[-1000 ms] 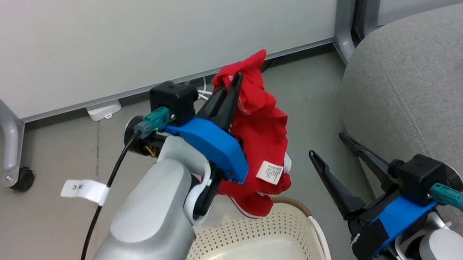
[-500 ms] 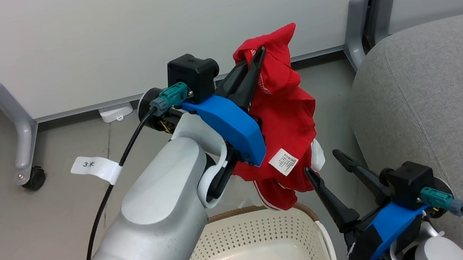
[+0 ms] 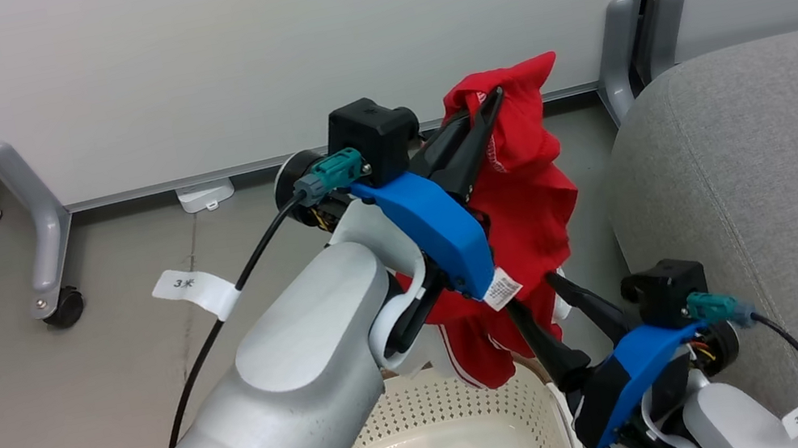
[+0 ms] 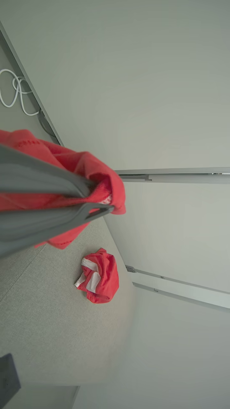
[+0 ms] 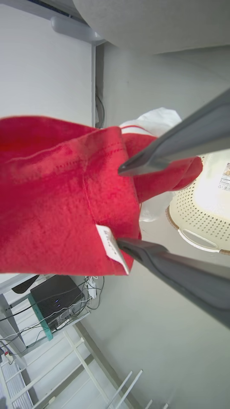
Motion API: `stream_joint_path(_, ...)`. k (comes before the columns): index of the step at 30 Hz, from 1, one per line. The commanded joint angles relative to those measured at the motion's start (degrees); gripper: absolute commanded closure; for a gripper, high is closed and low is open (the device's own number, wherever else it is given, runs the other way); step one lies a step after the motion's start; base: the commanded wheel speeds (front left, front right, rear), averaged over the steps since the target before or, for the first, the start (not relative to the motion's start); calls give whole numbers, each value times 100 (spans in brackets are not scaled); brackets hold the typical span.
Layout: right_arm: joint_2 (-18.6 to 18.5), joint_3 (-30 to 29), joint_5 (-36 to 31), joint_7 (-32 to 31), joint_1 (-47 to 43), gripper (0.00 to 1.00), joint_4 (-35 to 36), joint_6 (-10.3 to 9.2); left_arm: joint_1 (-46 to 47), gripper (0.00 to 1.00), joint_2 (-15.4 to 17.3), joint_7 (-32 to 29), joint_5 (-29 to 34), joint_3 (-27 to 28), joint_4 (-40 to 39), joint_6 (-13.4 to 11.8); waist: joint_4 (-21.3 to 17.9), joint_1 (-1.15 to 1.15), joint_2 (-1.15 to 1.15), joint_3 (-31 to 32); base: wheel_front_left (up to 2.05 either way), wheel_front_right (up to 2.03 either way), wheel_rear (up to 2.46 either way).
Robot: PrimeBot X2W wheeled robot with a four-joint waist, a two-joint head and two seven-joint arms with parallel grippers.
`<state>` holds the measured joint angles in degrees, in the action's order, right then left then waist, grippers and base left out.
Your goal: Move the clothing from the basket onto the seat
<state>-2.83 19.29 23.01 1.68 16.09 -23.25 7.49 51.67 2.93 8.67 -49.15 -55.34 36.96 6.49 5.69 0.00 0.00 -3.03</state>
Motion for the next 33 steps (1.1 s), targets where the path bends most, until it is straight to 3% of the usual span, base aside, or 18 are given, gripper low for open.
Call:
stream_joint_path(1,-11,58,142,83,196,0,-134,2,110,100,-5,37,-59,-60,-48,-42,11,0,0,-4,0,0,0)
stream_joint_path(10,-12,295,523,442,808,0,-804,2,163,100,-5,88,-235,-340,-91,-126,41,0,0,1,0,0,0)
stream_joint_path(16,-12,204,-118,713,1112,0,-1181,1,167,100,-5,118,-347,-489,-84,-169,22,0,0,50,0,0,0)
stream_joint_path(26,-11,85,-547,514,811,0,-779,1,151,100,84,208,-385,-525,494,-253,-134,0,0,118,0,0,0)
stream_joint_path(33,-10,-171,-792,257,528,0,-416,1,168,100,110,278,-434,-530,757,-154,-174,0,0,114,0,0,0)
